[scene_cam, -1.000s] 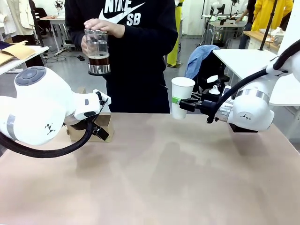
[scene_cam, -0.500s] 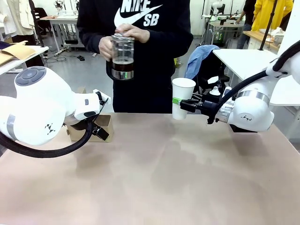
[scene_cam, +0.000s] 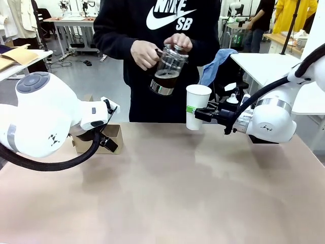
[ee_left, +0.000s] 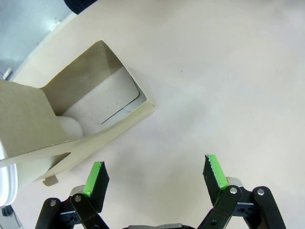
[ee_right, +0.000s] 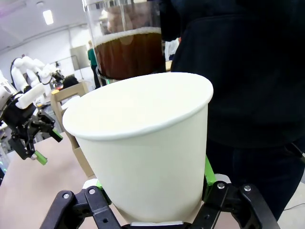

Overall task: Pour a drink into a cup and package it in a carrier.
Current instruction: When a person places the Paper Cup Lid on the 600 ml Paper Cup , lift the 600 ml Paper Cup.

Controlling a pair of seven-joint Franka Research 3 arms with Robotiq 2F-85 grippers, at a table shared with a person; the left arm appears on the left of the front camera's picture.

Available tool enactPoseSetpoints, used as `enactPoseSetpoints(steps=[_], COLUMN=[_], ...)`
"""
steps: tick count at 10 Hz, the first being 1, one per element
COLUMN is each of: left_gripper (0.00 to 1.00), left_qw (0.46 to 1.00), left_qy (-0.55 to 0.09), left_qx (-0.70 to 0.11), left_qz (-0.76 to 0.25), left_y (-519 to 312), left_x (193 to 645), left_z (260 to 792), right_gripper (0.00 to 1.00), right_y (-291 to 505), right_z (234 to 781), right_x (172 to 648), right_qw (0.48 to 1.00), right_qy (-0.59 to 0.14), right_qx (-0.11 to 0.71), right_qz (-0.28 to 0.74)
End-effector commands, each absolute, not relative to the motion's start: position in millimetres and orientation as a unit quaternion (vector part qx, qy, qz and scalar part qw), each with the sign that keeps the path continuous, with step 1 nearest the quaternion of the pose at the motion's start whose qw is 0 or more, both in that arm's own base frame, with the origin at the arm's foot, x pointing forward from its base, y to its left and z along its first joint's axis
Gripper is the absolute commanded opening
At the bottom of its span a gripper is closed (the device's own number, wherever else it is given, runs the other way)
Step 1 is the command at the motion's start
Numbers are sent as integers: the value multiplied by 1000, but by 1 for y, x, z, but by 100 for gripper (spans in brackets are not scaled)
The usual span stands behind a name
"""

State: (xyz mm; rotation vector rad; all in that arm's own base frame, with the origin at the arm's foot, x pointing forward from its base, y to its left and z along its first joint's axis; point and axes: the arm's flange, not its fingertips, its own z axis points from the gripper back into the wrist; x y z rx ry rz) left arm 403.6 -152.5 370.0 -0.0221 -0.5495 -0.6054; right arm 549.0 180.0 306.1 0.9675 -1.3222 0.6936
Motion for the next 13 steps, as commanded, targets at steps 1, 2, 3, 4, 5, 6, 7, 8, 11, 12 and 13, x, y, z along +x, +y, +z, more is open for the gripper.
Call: enactPoseSetpoints(steps=[1, 2, 3, 4, 5, 6, 7, 8, 11, 12, 13], left_gripper=[100, 100, 100, 100, 100, 100, 100, 100, 100, 100, 100], left_qw=[918, 918, 918, 918, 918, 918, 918, 918, 918, 918, 918], left_qy=[-268, -268, -268, -268, -268, -268, -268, -268, -268, -268, -268], left_qx=[-12, -12, -12, -12, -12, -12, -12, -12, -12, -12, -12], left_qz=[-294, -294, -294, -294, -294, -294, -294, -294, -294, -294, -294], left_y=[-152, -152, -152, -152, -152, -152, -152, -152, -152, -152, -152], left_x=[404, 404, 404, 404, 404, 404, 404, 404, 404, 404, 404], left_z=[370, 370, 370, 370, 370, 370, 370, 370, 370, 370, 370], right_gripper=[80, 80, 80, 80, 80, 80, 80, 80, 80, 80, 80], right_y=[182, 182, 182, 182, 182, 182, 182, 182, 182, 182, 182], right_z=[310, 310, 310, 310, 310, 310, 310, 310, 310, 310, 310], right_x=[548, 548, 548, 548, 548, 548, 548, 548, 548, 548, 548], right_qw=[631, 631, 631, 631, 631, 631, 631, 631, 631, 631, 631], right_qy=[-577, -577, -577, -577, -577, -577, -577, -577, -577, -577, -577], right_qx=[420, 420, 420, 420, 420, 420, 420, 420, 420, 420, 420], right_qz=[303, 303, 303, 303, 303, 303, 303, 303, 303, 303, 303])
